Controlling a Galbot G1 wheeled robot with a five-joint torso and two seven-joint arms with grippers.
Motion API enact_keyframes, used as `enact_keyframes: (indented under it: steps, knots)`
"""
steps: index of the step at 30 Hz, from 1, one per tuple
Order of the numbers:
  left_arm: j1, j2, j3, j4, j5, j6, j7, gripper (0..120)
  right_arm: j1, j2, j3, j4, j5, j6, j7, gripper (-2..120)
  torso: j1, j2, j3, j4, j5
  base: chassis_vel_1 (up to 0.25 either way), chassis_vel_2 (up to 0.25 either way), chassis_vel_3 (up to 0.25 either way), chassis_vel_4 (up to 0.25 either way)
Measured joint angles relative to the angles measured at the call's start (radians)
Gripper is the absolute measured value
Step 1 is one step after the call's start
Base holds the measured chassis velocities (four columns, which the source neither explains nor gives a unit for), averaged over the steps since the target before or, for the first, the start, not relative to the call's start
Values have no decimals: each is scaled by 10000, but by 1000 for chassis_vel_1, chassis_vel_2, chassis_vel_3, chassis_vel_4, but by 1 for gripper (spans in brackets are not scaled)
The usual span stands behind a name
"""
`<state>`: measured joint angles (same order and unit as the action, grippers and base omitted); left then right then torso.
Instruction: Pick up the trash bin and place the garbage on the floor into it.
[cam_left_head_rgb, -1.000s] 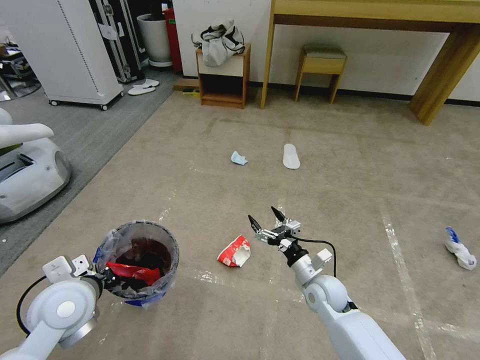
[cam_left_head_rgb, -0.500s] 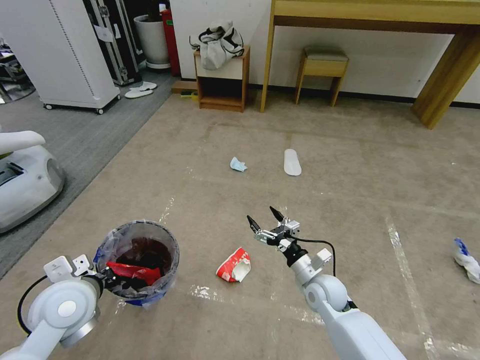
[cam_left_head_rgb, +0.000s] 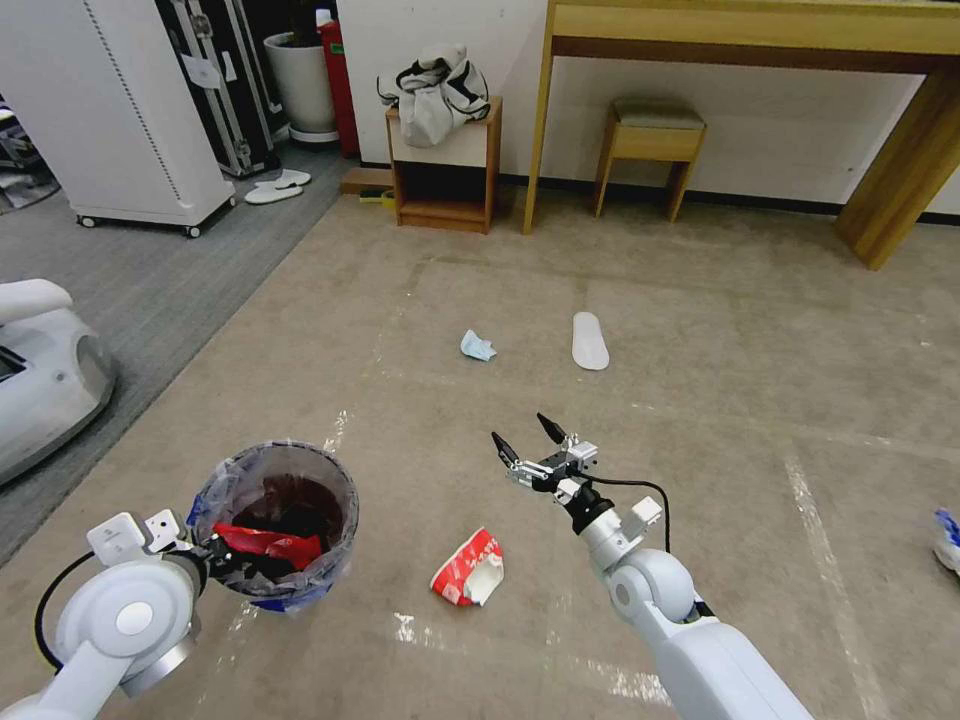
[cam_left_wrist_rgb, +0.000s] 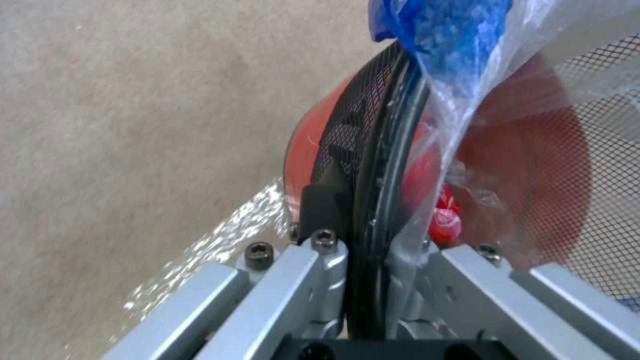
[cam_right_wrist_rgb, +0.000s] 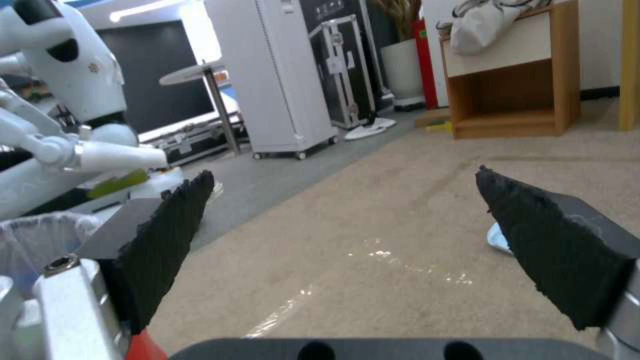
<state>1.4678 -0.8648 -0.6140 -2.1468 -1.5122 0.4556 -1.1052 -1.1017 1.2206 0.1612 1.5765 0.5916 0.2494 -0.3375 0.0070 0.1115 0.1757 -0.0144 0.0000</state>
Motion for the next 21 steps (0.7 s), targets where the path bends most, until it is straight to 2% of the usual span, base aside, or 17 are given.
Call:
enact_keyframes:
  steps: [5, 10, 12, 13, 15, 16, 17, 18, 20, 21]
  knots:
    - [46, -26, -1, -77, 28, 0, -1, 1, -15, -162, 0, -124, -244, 69, -13, 100, 1, -1, 1, 2, -1, -117, 128, 109, -124]
    - [136, -12, -80, -193, 32, 2, 14, 1, 134, -683, -122, -443, -454, 146, -436, 100, 2, -1, 0, -1, 1, -45, 35, 34, -49]
    - [183, 2, -130, -231, 47, 10, 35, 1, 463, -1283, -400, -884, -618, 230, -1194, 100, 0, 0, -1, 1, 3, 0, 0, 0, 0]
    - [183, 2, -130, -231, 47, 10, 35, 1, 463, -1283, -400, -884, -618, 230, -1194, 100, 0, 0, -1, 1, 3, 0, 0, 0, 0]
    - [231, -10, -181, -280, 64, 20, 36, 1, 961, -1917, -754, -1423, -913, 212, -2312, 100, -1, 0, -2, 2, 1, 0, 0, 0, 0]
    - [231, -10, -181, -280, 64, 20, 36, 1, 961, -1917, -754, -1423, -913, 212, -2312, 100, -1, 0, -2, 2, 1, 0, 0, 0, 0]
    - [248, -25, -203, -295, 86, 23, 36, 1, 1215, -2156, -921, -1674, -982, 135, -2966, 100, 0, 0, -2, 1, 1, 0, 0, 0, 0]
    - [248, -25, -203, -295, 86, 23, 36, 1, 1215, -2156, -921, -1674, -982, 135, -2966, 100, 0, 0, -2, 1, 1, 0, 0, 0, 0]
    - [274, -104, -220, -314, 137, 23, 36, 1, 1949, -2388, -1348, -2521, -1419, 221, -4370, 100, 0, 0, -1, 1, 3, 0, 0, 0, 0]
    - [274, -104, -220, -314, 137, 23, 36, 1, 1949, -2388, -1348, -2521, -1419, 221, -4370, 100, 0, 0, -1, 1, 3, 0, 0, 0, 0]
